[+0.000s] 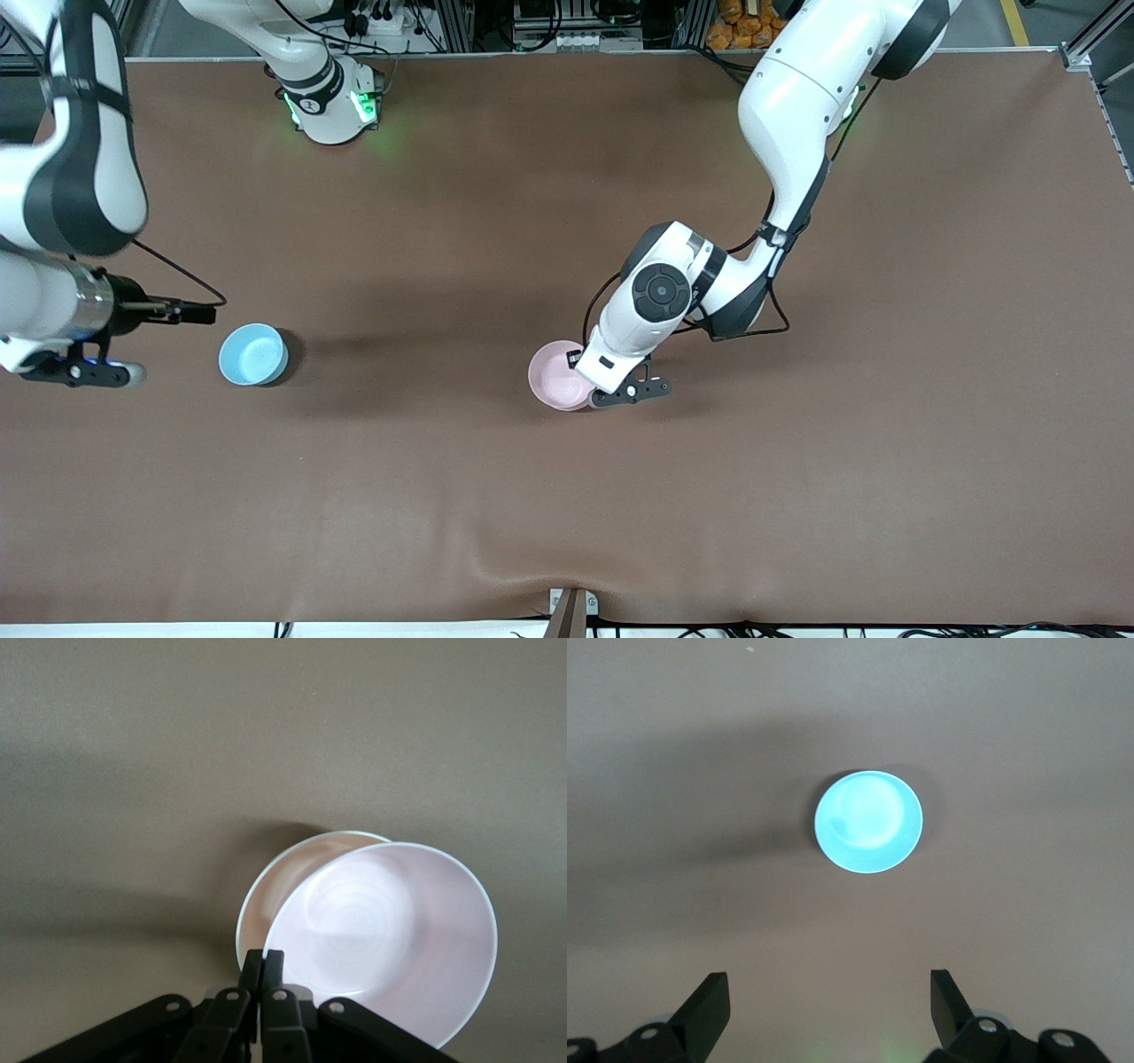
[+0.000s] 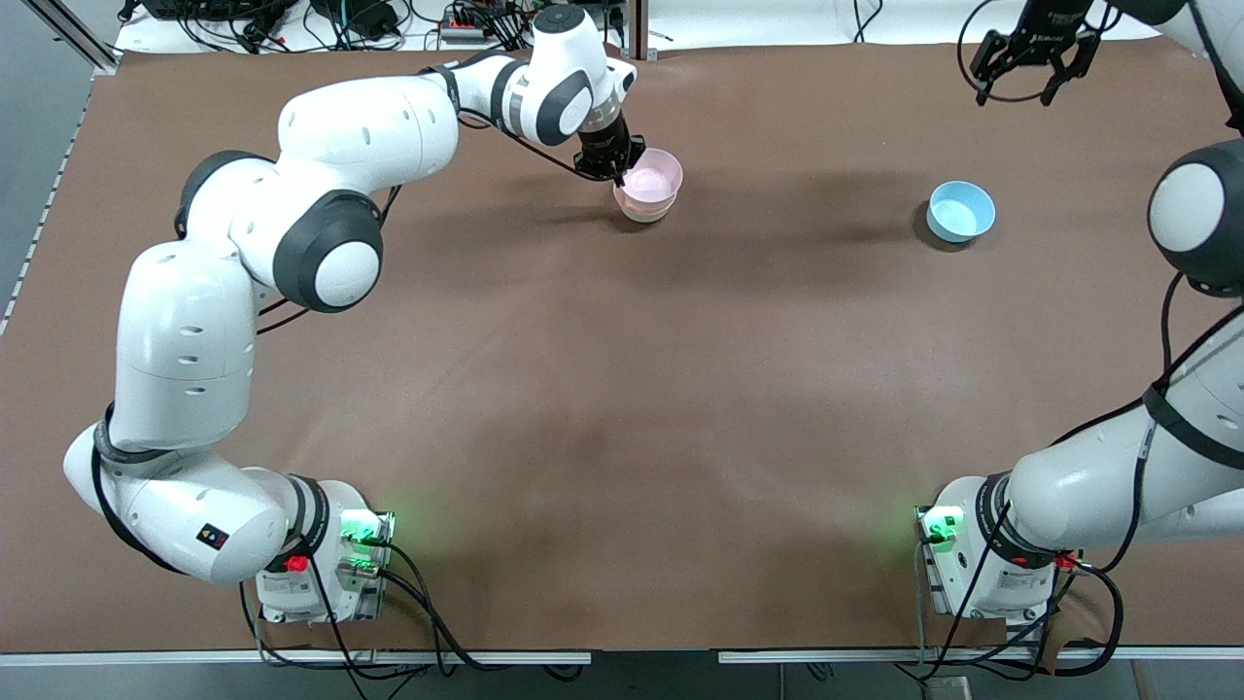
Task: Stack pink and blue bowls on white bowl
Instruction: 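Release the pink bowl into the white bowl while the right gripper reaches the blue bowl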
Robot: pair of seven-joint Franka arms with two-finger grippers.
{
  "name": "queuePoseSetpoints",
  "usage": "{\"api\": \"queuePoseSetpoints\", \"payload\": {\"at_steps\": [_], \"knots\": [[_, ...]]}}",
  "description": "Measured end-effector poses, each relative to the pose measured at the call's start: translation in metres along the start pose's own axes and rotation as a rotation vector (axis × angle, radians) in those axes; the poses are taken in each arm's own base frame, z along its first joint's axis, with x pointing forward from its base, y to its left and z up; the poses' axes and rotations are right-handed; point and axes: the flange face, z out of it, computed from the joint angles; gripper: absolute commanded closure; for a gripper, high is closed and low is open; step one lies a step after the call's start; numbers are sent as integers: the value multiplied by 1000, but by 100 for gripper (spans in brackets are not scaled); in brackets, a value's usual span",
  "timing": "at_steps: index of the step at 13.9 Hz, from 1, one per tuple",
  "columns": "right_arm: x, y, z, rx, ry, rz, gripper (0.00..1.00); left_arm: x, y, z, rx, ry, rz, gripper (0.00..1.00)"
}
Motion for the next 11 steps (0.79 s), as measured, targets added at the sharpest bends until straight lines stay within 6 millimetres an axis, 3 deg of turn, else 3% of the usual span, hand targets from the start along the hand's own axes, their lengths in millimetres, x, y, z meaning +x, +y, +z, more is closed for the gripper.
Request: {"api": "queuePoseSetpoints", "payload": {"at_steps": [1, 2, 3, 5, 11], "knots": [[7, 14, 13, 4, -22, 23, 0, -1, -1, 4, 10, 3, 8, 79], [13, 30, 24, 10, -39, 42, 0, -1, -2, 8, 15, 2, 10, 25], [19, 44, 35, 15, -48, 52, 0, 0, -3, 10, 17, 1, 9, 4], [28, 60, 51, 22, -41, 47, 0, 1, -4, 10, 18, 3, 7, 0], [49, 75, 95, 24, 3, -8, 0, 17, -8, -11, 24, 45, 2, 0]]}}
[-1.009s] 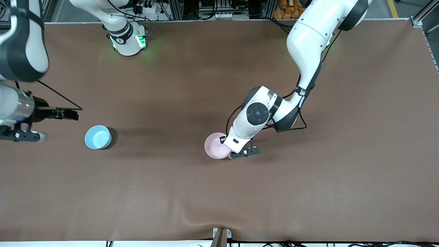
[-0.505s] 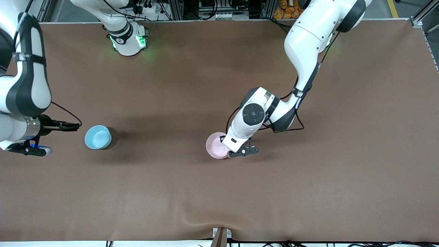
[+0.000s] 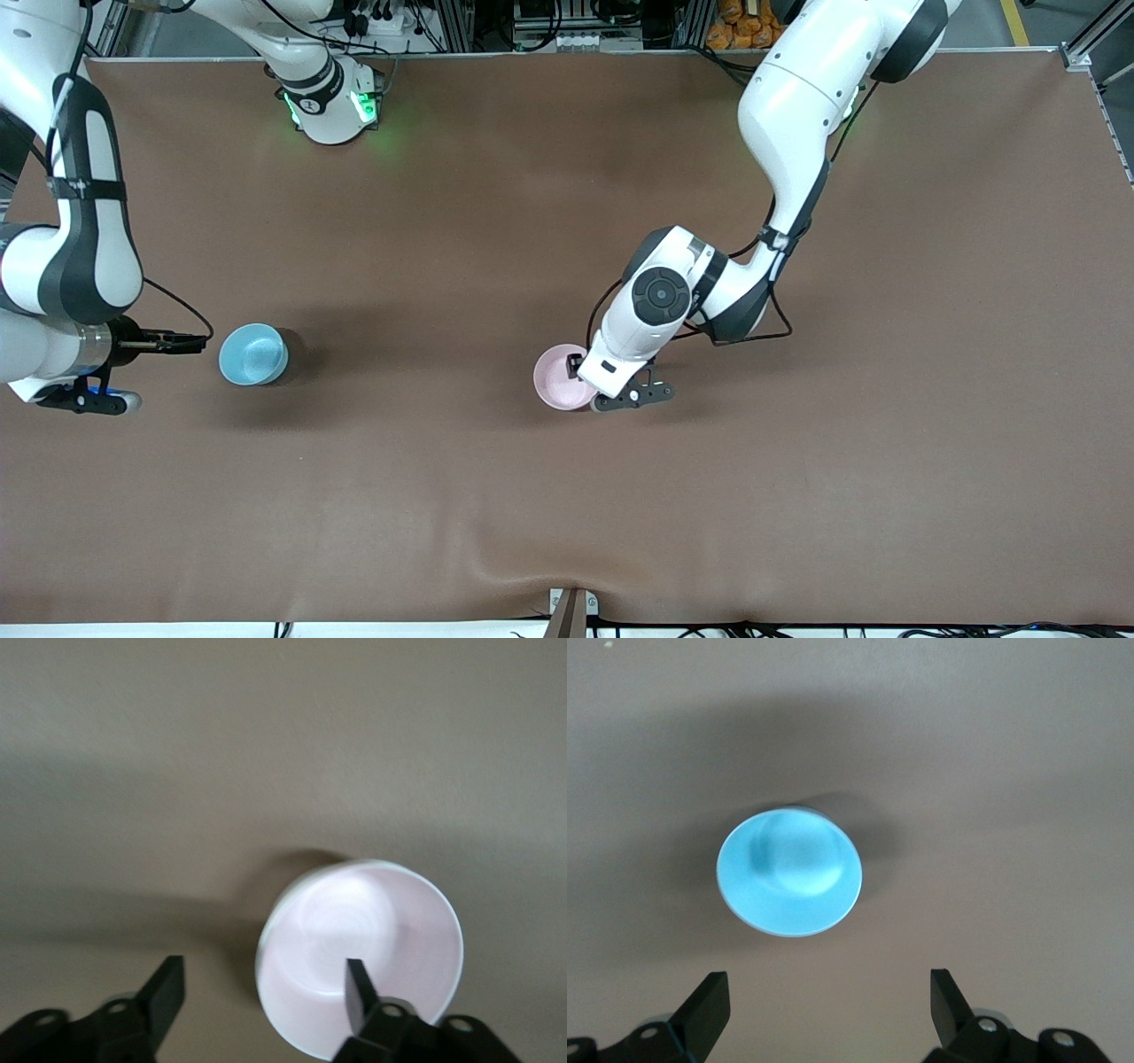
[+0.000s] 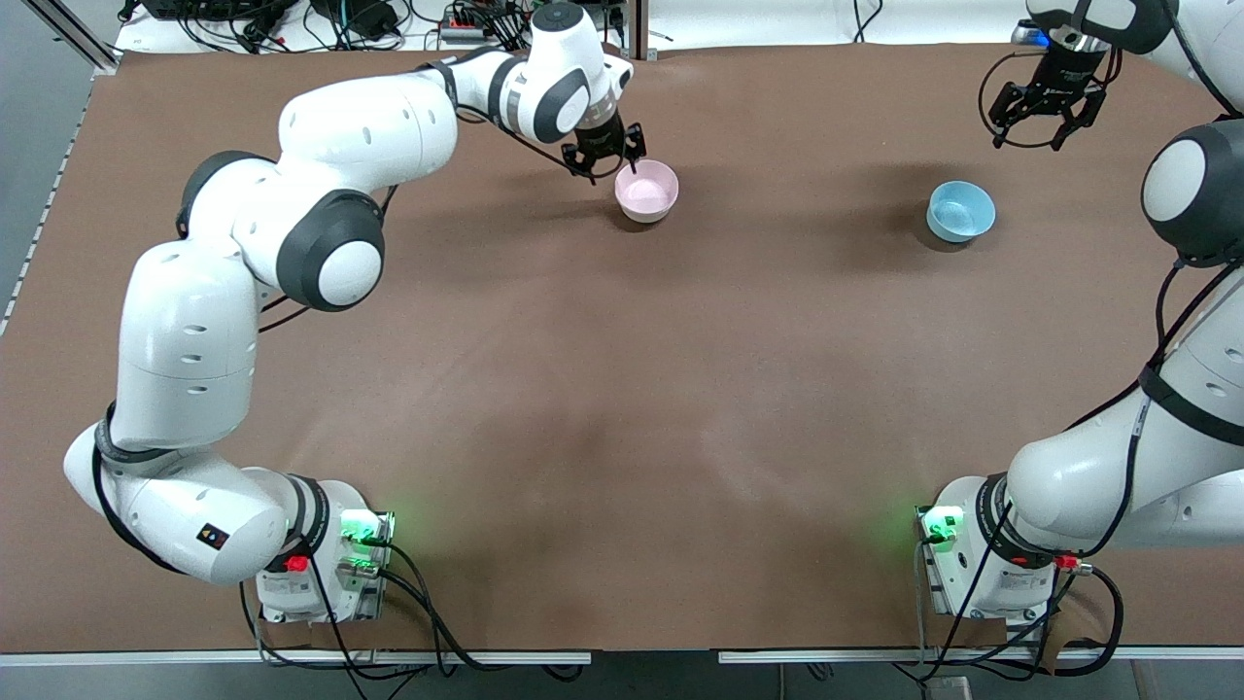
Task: Stack pink and blue bowls on white bowl
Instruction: 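Release the pink bowl into the white bowl while the right gripper reaches the blue bowl, then grasp the blue bowl rim with the right gripper while the left gripper withdraws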
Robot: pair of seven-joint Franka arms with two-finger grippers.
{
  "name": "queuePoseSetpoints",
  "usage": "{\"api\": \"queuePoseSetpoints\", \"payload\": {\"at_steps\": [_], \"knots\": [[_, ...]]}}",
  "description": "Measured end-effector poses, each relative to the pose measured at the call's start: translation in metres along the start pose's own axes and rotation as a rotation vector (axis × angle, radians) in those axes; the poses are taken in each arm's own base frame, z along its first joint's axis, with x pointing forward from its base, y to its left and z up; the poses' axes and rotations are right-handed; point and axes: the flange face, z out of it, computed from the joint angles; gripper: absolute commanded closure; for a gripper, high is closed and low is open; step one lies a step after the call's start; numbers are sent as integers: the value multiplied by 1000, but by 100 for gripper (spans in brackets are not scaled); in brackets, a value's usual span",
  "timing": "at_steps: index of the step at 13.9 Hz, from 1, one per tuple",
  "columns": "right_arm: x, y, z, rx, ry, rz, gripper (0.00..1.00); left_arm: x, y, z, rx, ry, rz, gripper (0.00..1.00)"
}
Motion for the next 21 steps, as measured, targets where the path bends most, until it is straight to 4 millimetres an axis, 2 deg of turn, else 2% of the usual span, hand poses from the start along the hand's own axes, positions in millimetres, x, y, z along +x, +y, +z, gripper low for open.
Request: {"api": "queuePoseSetpoints", "payload": {"at_steps": [3, 6, 8, 10, 12, 13, 16, 18, 21], "knots": [[19, 18, 34, 12, 19, -46, 0, 19, -15, -26, 53, 57, 14, 0], [32, 39, 73, 61, 23, -81, 0, 45, -40, -53, 102, 108, 9, 0], [31, 46, 98, 100, -12, -79, 0, 76, -74, -73, 105, 117, 34, 0], [24, 43, 122, 142, -53, -67, 0, 106, -115, -95, 118, 105, 76, 0], [18, 40, 136, 160, -80, -62, 2, 127, -155, -123, 120, 77, 112, 0], [17, 40, 139, 163, -86, -61, 20, 134, -172, -138, 118, 64, 117, 0], [17, 38, 143, 173, -89, -57, 97, 143, -212, -193, 111, 31, 100, 0], [19, 37, 144, 189, -70, -46, 100, 135, -226, -241, 116, 16, 82, 0], [24, 38, 149, 187, -45, -40, 100, 101, -230, -317, 160, -12, 94, 0]]}}
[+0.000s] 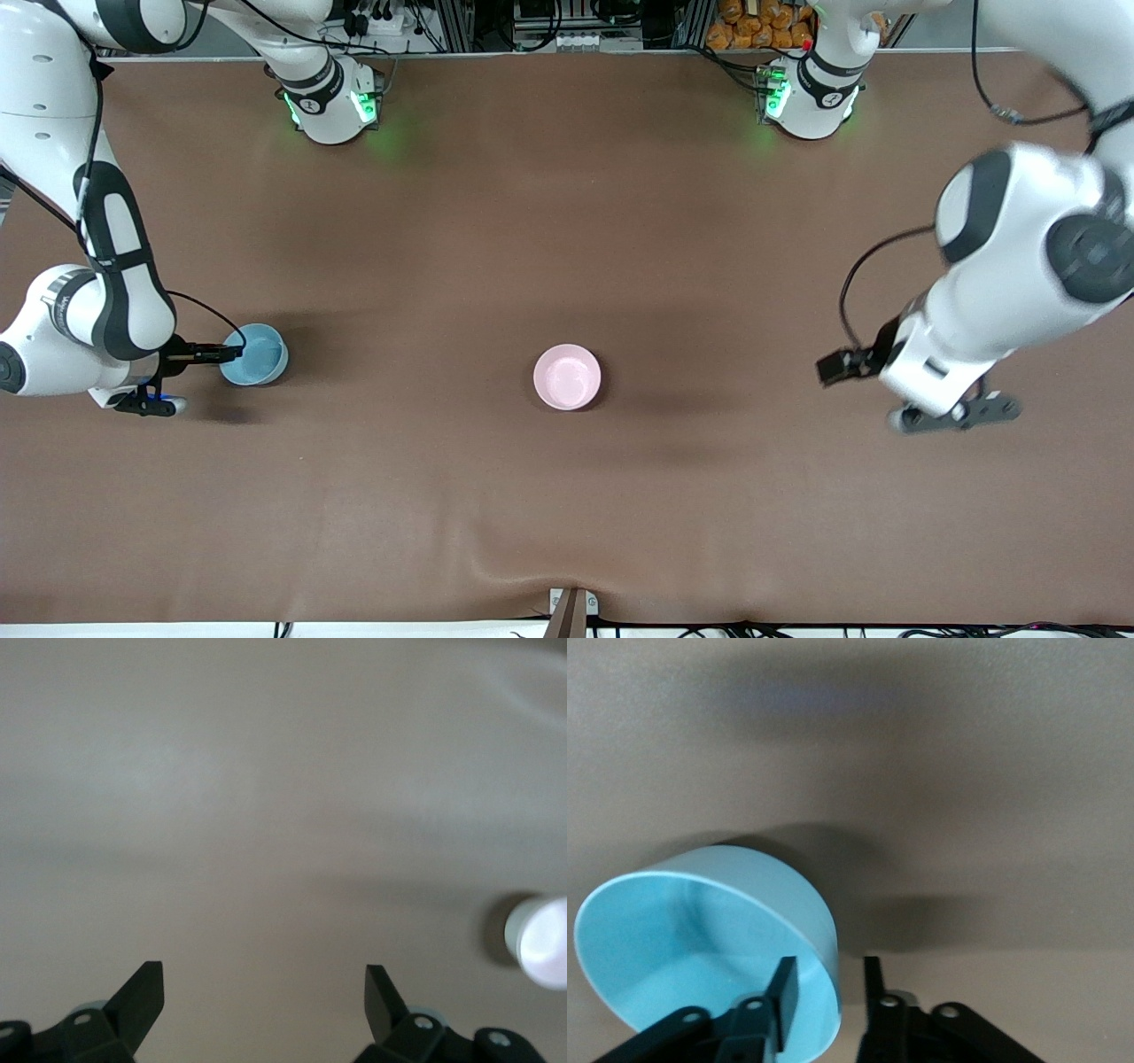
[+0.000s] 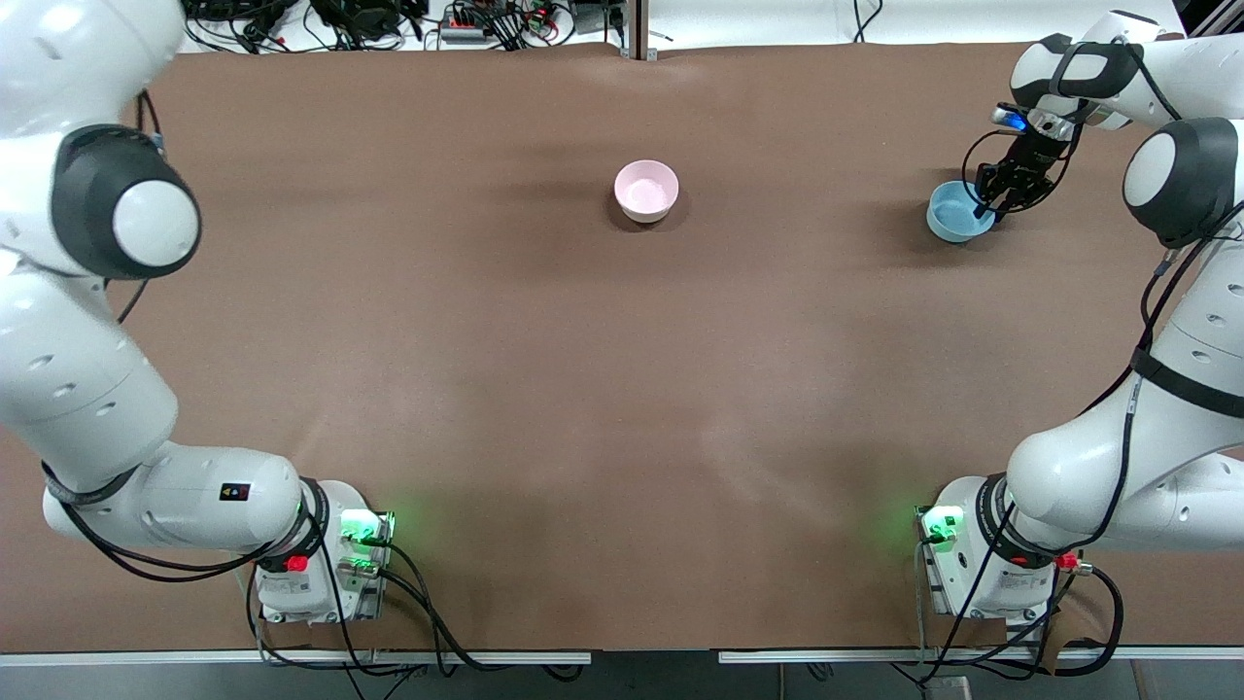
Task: Stack pink and blue bowls on white bowl
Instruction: 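Grasp the blue bowl rim with the right gripper while the left gripper withdraws, then carry the blue bowl with the right gripper over the pink bowl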
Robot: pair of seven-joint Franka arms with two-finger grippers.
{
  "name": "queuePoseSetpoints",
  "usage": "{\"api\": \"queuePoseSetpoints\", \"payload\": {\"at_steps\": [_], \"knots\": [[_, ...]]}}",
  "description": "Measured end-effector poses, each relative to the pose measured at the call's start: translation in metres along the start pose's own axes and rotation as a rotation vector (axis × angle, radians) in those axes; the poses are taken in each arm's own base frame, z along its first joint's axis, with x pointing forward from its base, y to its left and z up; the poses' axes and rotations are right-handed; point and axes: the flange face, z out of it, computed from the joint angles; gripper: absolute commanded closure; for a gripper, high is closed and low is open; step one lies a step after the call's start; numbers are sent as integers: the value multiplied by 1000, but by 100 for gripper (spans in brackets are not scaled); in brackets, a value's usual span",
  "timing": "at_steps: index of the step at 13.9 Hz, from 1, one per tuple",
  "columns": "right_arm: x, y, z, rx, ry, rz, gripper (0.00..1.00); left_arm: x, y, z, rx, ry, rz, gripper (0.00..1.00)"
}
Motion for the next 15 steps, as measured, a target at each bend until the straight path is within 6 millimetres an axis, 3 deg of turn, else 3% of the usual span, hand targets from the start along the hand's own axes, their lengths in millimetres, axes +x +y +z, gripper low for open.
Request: {"api": "queuePoseSetpoints", "payload": {"at_steps": [2, 5, 8, 12, 15], "knots": [[1, 0, 1, -1, 2, 0, 100, -21, -17, -39, 29, -12, 45, 0], [2, -1, -4, -1, 11, -3, 100, -44, -57, -85, 56, -25, 74, 0], [3, -7, -28, -1, 38, -16, 100, -77, -76, -125, 69, -41, 72, 0], [-12, -30, -83, 48, 86, -32, 100, -108, -102, -156, 33, -32, 75, 0], [-24, -70, -104, 149, 71, -66, 100, -126, -116, -163, 28, -36, 75, 0]]}}
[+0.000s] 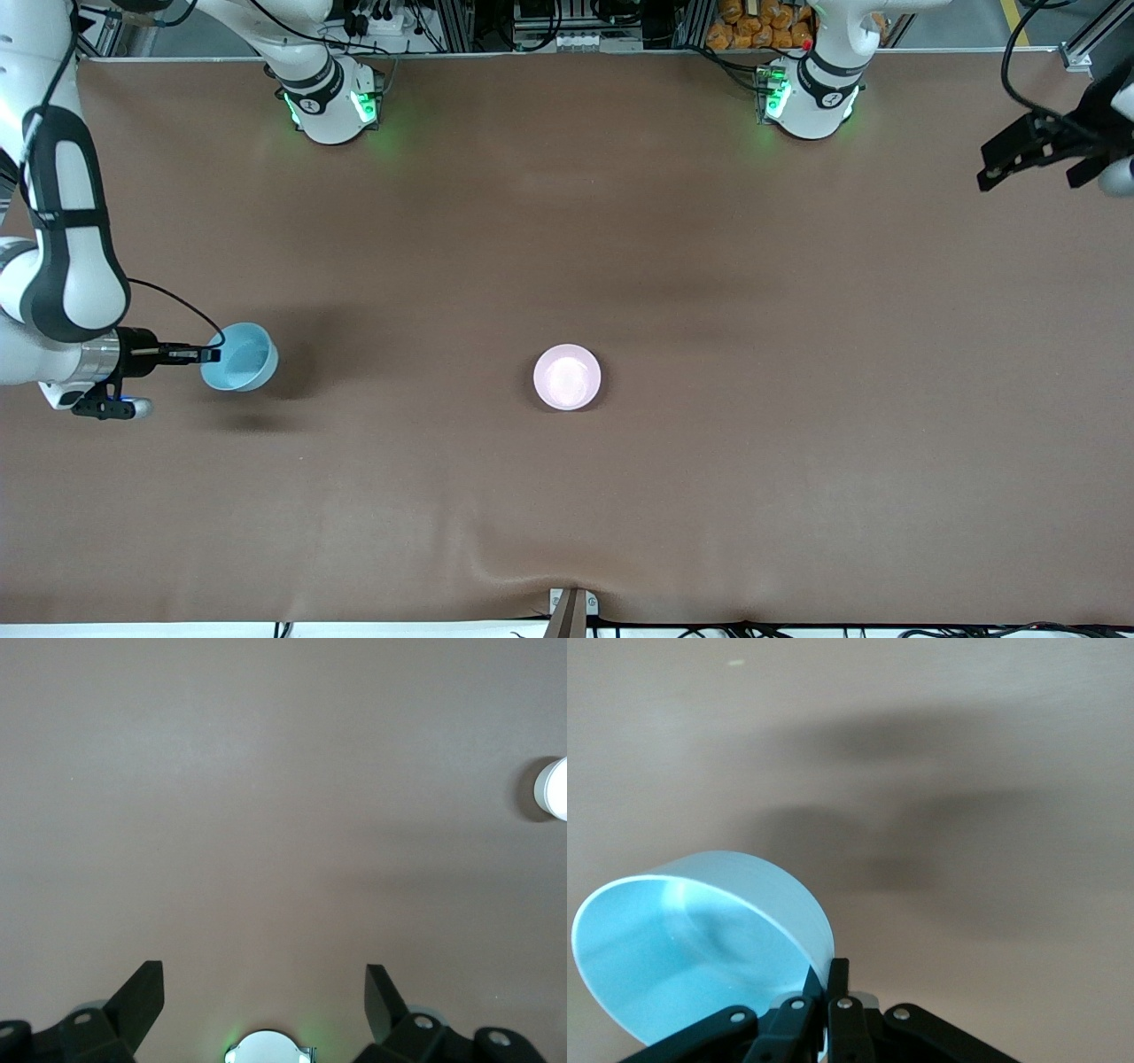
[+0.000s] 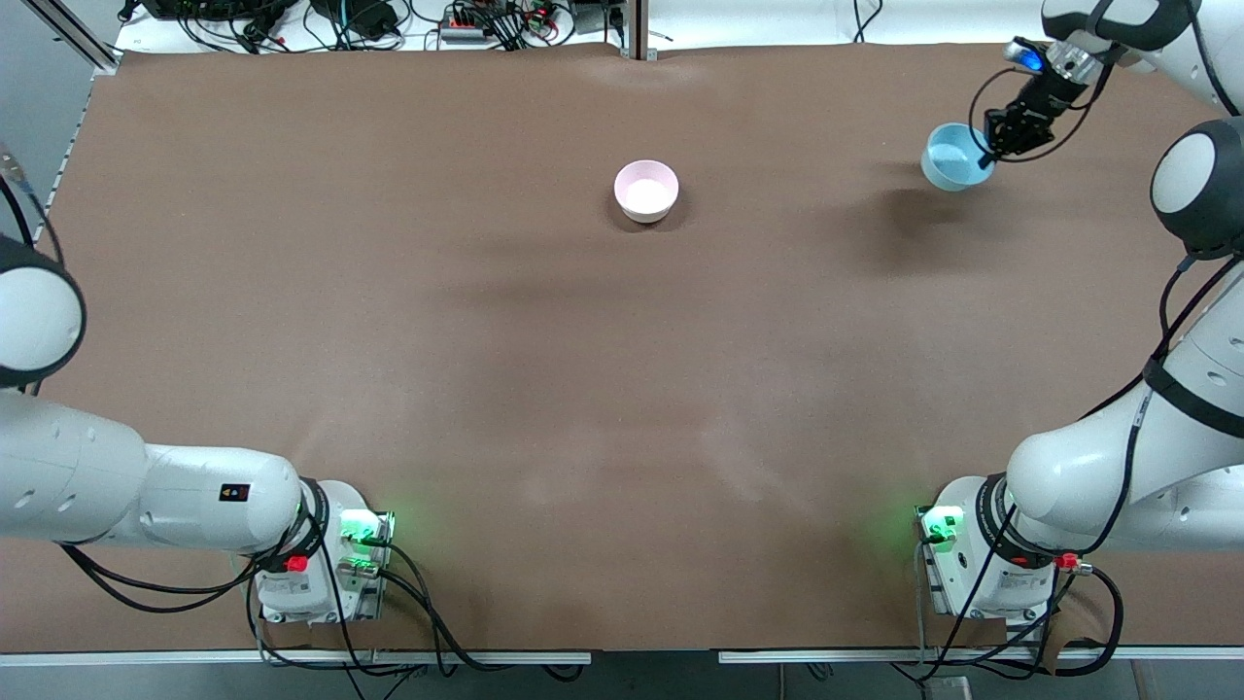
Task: Stack pink and blue bowls on white bowl
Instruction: 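Carry the blue bowl with the right gripper over the pink bowl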
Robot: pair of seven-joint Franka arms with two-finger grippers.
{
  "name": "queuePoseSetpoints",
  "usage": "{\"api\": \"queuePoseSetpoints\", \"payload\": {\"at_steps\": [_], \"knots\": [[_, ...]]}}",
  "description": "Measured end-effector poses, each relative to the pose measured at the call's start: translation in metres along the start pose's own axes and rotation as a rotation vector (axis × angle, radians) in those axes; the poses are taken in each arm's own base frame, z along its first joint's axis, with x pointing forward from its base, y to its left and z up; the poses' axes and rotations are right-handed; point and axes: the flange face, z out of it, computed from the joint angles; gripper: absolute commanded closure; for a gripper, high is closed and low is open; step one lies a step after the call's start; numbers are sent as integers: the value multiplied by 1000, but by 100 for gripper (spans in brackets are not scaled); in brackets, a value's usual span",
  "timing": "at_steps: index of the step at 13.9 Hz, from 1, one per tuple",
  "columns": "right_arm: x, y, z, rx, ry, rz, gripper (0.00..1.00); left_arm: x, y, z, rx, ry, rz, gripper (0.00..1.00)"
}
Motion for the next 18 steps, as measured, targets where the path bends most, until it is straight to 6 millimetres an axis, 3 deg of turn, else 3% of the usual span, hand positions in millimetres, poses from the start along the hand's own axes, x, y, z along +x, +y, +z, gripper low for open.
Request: {"api": "queuePoseSetpoints", "payload": {"at_steps": [6, 10, 14, 18], "knots": [[2, -128, 35, 95, -66, 39, 100, 23, -8, 29, -3, 9, 35, 0], [-11, -252, 44, 61, -72, 121, 100, 26, -11, 33, -35, 0, 27, 0], [-40, -372, 61, 37, -34, 185, 100, 30, -21, 38, -57, -10, 7, 0], [-52, -432, 110, 41, 24, 232, 100, 30, -20, 38, -57, -10, 7, 0]]}}
